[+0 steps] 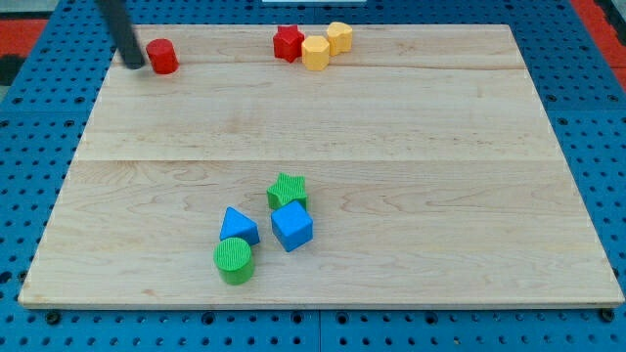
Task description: Push the red circle into the red star
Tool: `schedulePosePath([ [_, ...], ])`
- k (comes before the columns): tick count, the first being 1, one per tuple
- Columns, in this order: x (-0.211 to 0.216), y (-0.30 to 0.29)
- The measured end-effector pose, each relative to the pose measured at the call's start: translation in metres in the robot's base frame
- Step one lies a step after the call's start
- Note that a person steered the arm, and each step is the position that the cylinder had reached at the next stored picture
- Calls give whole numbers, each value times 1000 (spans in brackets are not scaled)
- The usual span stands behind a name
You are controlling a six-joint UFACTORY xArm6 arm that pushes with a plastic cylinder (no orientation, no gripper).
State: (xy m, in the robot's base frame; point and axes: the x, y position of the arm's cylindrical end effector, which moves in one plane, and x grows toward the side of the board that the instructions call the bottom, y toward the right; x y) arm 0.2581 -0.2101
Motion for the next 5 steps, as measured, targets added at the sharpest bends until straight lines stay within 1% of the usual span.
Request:
schedulePosePath([
  [1, -4, 85],
  [2, -19, 46],
  [3, -44, 53],
  [4, -34, 110],
  [5, -22, 112],
])
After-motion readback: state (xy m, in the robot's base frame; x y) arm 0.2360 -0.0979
